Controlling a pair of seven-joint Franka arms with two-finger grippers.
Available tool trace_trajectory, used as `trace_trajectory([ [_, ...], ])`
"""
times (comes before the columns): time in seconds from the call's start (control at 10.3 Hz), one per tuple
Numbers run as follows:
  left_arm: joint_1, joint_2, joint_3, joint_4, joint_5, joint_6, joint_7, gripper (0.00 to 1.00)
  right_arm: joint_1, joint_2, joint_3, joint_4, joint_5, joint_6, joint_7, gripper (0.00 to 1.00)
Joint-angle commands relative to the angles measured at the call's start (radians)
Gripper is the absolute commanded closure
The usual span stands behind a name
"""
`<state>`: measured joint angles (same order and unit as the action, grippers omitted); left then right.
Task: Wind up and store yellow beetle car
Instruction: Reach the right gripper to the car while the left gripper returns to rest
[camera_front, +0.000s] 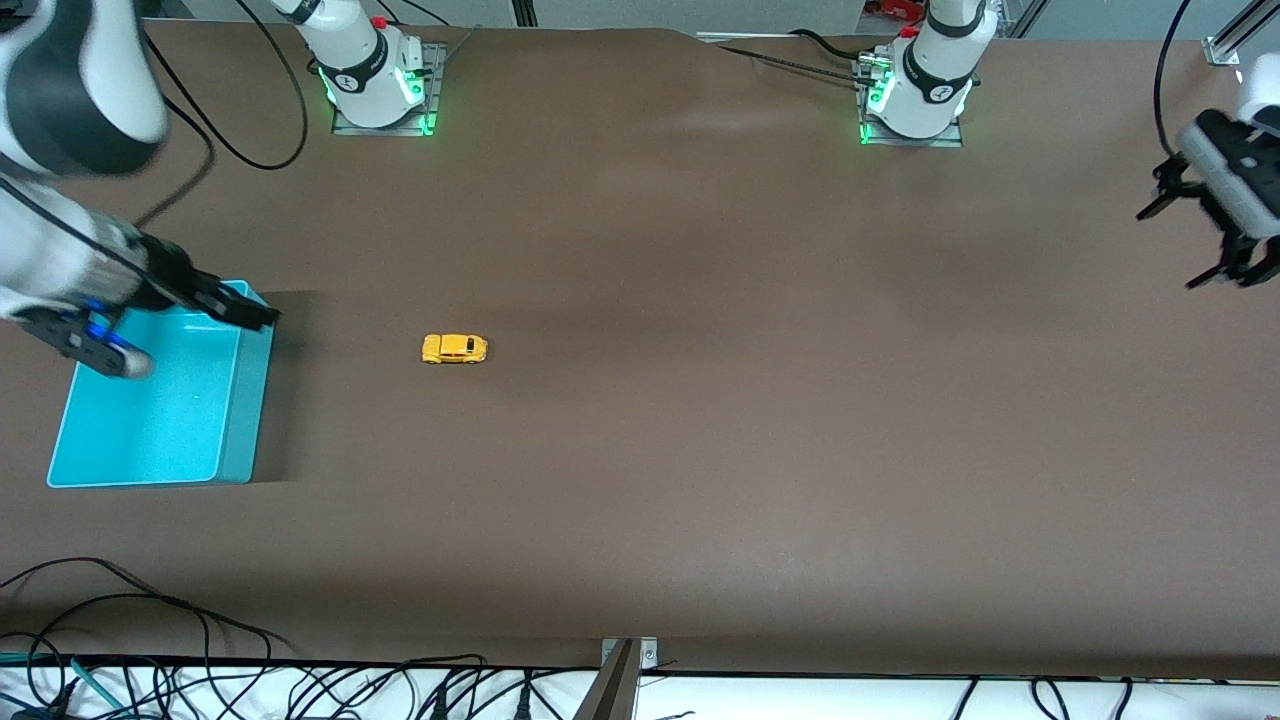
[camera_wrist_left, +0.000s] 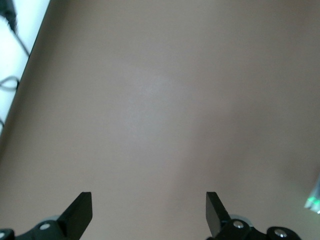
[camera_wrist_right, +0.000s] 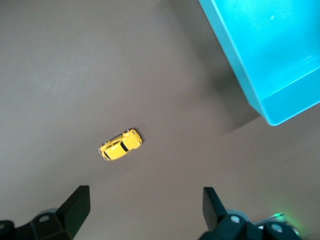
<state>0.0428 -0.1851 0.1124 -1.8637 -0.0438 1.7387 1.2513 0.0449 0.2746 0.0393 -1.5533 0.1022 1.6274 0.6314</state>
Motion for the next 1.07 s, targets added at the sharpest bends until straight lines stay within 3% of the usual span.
trace_trajectory([
  [0.0, -0.004, -0.002, -0.046, 0.121, 0.033, -0.183, -0.348, 0.00, 0.041, 0.065, -0.001, 0.016, 0.036, 0.009, 0.264, 0.00],
  [0.19, -0.004, -0.002, -0.092, 0.169, 0.033, -0.273, -0.638, 0.00, 0.124, 0.156, -0.004, -0.005, 0.021, 0.090, 0.581, 0.00],
  [0.39, -0.004, 0.003, -0.129, 0.210, 0.018, -0.341, -0.905, 0.00, 0.164, 0.169, -0.004, -0.098, 0.019, 0.217, 0.730, 0.00],
  [0.97, -0.044, 0.035, -0.148, 0.274, 0.015, -0.393, -1.093, 0.00, 0.220, 0.150, -0.001, -0.428, 0.019, 0.644, 1.086, 0.00],
])
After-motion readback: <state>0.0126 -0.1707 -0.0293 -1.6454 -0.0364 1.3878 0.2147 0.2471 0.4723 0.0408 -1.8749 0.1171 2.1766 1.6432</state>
